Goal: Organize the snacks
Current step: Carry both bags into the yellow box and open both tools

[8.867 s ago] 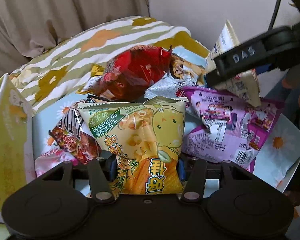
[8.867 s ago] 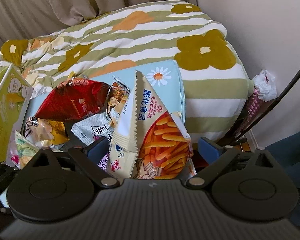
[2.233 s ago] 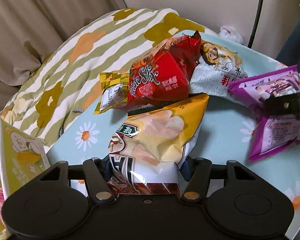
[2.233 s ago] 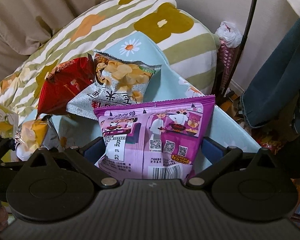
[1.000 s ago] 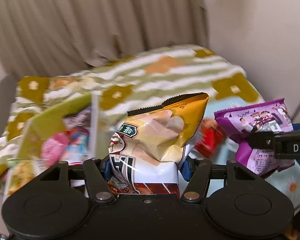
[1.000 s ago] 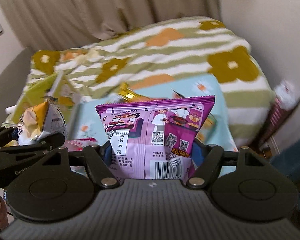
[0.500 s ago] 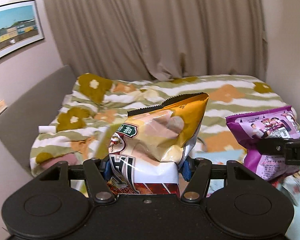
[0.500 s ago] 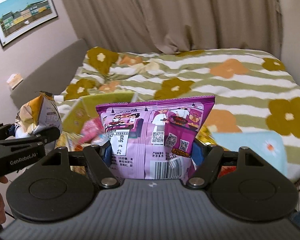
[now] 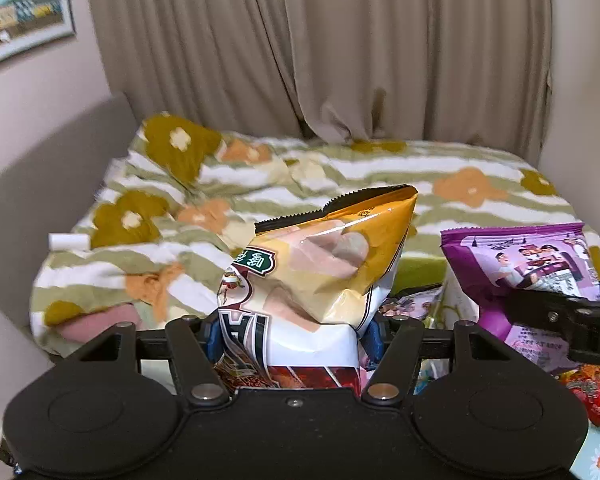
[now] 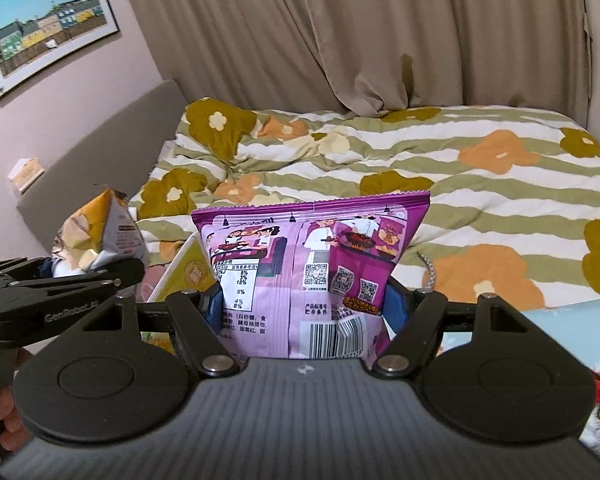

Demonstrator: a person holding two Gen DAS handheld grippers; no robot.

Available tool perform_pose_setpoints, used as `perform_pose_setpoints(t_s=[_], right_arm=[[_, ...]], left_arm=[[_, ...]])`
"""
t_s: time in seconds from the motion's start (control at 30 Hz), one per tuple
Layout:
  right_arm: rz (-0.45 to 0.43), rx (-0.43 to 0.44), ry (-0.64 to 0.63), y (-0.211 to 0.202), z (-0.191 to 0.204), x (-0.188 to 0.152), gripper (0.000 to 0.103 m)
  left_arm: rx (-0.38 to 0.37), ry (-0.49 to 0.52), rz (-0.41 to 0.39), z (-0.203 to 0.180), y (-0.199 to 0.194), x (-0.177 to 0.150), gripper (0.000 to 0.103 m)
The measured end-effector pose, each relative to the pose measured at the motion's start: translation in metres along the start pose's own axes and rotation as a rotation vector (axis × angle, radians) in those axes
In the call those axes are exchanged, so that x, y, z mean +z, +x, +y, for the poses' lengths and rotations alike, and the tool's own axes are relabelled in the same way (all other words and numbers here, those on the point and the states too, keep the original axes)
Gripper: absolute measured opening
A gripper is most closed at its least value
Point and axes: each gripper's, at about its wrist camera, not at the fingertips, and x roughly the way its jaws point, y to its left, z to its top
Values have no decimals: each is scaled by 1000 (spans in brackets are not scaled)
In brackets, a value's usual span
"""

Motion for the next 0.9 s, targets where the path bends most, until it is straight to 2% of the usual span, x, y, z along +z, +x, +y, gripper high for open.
perform_pose_setpoints(t_s=[0.2, 0.27, 0.3, 0.33, 0.4, 0.53, 0.73, 0.9], right_arm=[[38, -77, 50, 38, 12, 3, 88], [48, -95, 66, 47, 14, 3, 88], [53, -104, 72, 52, 15, 3, 88], [58, -111, 76, 56, 15, 2, 88], [71, -123, 80, 62, 14, 2, 88], [91, -126, 81, 72, 15, 2, 88], [103, -84, 56, 74, 17, 3, 88], [101, -53, 22, 75, 23, 6, 88]], left_arm=[[-76, 22, 108, 15, 61, 4, 68], [-101, 26, 130, 17, 73, 2, 77], [-117, 30, 133, 18, 77, 1, 89], [-130, 30, 129, 19, 78, -1, 95], [-144, 34, 127, 21, 77, -5, 97], [-149, 49, 129, 22, 67, -14, 98], [-149, -25, 102, 31, 36, -26, 101], [-143, -39, 71, 33, 25, -21, 101]])
